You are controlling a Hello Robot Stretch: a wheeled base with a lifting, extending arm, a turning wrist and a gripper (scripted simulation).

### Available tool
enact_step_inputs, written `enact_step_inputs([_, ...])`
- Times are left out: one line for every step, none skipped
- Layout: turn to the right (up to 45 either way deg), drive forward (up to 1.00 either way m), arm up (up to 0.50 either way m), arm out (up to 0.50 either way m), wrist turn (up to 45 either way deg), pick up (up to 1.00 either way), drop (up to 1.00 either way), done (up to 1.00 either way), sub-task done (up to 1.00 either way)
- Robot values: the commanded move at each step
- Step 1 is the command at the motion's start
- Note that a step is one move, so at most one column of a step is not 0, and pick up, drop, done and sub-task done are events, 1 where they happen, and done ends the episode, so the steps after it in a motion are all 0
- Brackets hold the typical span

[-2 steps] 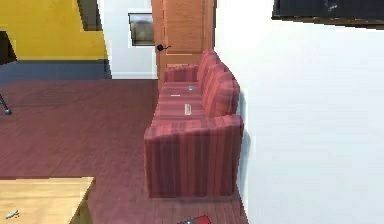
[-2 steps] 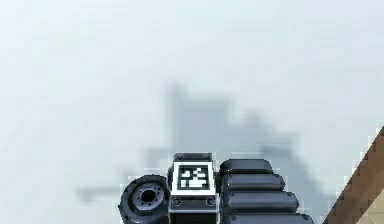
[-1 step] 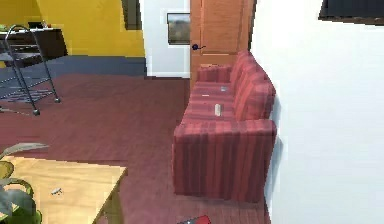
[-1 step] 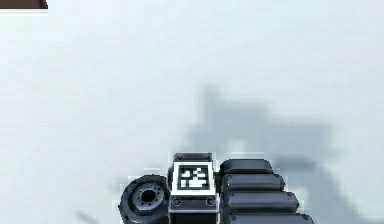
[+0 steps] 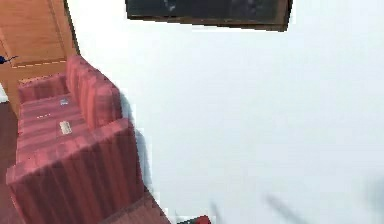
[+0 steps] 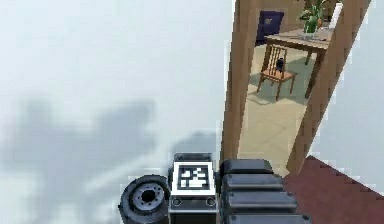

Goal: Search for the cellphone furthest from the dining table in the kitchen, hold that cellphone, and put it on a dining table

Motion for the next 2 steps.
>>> enact_step_inputs([45.0,0.00,0.00,0.00,0.0,0.00,0.00,0.00,0.00])
enact_step_inputs([24.0,0.00,0.00,0.00,0.0,0.00,0.00,0.00,0.00])
